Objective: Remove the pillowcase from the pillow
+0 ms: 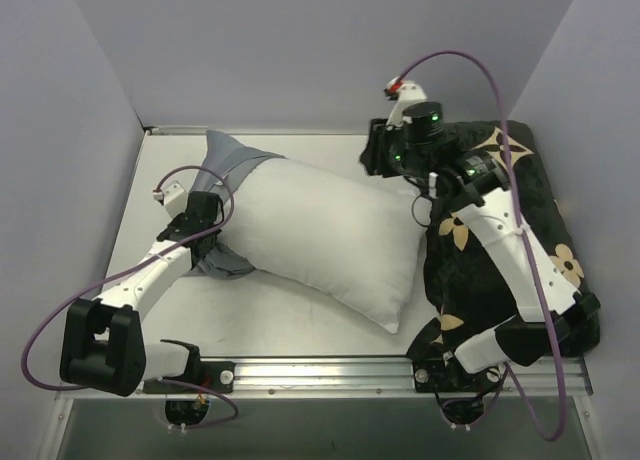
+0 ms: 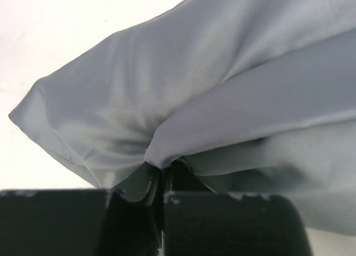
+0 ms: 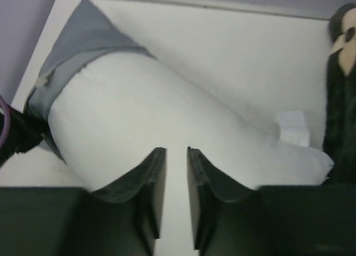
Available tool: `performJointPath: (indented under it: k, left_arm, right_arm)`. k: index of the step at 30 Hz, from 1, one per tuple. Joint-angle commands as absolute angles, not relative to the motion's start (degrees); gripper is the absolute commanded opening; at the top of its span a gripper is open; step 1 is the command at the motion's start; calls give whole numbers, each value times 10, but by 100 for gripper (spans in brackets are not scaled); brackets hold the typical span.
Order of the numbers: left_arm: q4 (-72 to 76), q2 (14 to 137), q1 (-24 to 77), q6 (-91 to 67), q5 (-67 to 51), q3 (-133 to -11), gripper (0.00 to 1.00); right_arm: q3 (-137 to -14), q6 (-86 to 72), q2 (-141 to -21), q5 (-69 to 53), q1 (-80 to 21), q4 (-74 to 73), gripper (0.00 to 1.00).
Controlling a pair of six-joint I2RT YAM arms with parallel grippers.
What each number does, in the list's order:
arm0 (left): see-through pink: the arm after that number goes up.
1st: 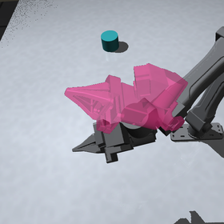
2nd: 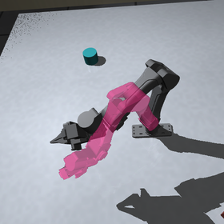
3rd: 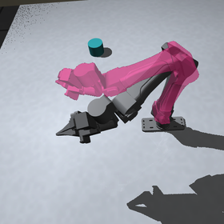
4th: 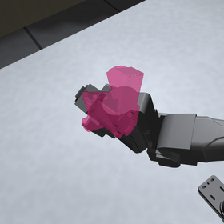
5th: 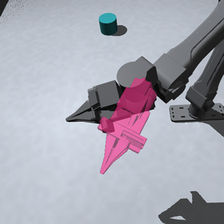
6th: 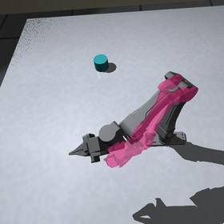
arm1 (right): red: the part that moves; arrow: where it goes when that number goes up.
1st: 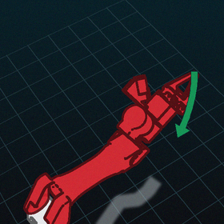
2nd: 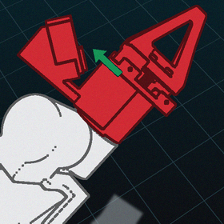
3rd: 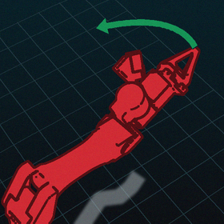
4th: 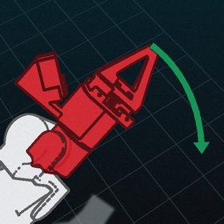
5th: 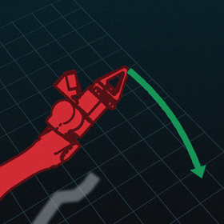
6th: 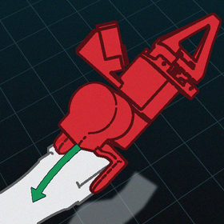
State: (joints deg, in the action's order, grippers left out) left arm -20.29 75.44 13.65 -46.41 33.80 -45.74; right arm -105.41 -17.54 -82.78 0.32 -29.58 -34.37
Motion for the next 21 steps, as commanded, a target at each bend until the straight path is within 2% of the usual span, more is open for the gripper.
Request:
performJointPath:
  k: [1, 2, 5, 7, 8, 14, 17, 21]
  left_arm:
    - [-185, 717, 142, -441, 283, -438, 0]
    - [-185, 712, 142, -435, 280, -434, 0]
    - [-185, 693, 142, -425, 266, -433, 0]
    - [-186, 686, 141, -421, 258, -437, 0]
    - [-186, 684, 141, -418, 251, -440, 0]
    - [-186, 679, 139, -409, 226, -455, 0]
    - [-189, 678, 140, -406, 213, -465, 0]
    - [-191, 666, 139, -404, 206, -467, 0]
  right_arm:
    - [-986, -88, -845, -66, -357, -286, 31]
    - [-950, -68, -845, -62, -373, -252, 52]
    - [-905, 22, -857, -26, -454, -217, 82]
    - [-892, 76, -874, -2, -488, -207, 89]
    - [-876, 89, -879, 38, -525, -198, 96]
    - [-803, 192, -926, 209, -651, -126, 100]
    - [-746, 215, -936, 255, -682, -65, 100]
    - [-703, 257, -986, 382, -694, 18, 100]
